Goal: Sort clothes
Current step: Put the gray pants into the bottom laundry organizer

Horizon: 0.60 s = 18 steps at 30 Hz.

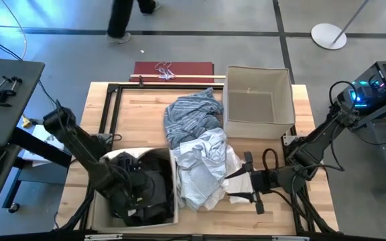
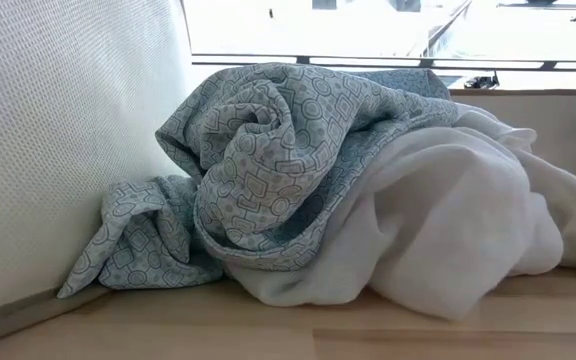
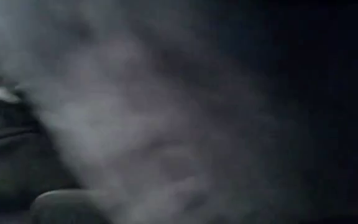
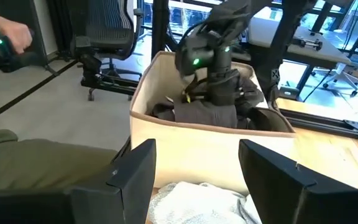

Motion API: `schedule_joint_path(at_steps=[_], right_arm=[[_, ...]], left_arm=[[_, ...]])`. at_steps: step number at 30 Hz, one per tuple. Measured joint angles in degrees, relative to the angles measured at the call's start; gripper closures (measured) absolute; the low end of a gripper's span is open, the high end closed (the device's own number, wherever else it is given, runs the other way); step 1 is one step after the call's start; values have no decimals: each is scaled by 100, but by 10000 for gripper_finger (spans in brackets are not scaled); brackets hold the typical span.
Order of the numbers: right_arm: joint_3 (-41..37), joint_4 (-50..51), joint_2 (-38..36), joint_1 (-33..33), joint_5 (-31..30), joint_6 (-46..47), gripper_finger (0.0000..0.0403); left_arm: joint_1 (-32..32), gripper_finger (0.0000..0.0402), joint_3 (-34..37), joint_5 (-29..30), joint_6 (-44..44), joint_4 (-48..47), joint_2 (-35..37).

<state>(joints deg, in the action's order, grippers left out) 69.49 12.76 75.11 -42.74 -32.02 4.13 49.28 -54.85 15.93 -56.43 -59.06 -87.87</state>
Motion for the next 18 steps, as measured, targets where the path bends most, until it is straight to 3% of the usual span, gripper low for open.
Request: schedule_joint_path(at_steps=[3,6,11,15,18], right_arm=[[0,10,18,2,-19,-7,183],[0,26,18,2,-31,-3,183],[0,34,20,2,-49,-12,183],[0,41,20,2,-52,-6,183],[0,70,20,1,-53,-6,183]], left_arm=[[130,401,-74,-68,-82,-591,-39],[253,401,-388,41,-520,-1752,155],[377,401,-1423,949,-802,-2808,751],[492,401,-2081,1441,-777,-2458,1273],[577,401,-2248,1175,-325,-1436,1572]])
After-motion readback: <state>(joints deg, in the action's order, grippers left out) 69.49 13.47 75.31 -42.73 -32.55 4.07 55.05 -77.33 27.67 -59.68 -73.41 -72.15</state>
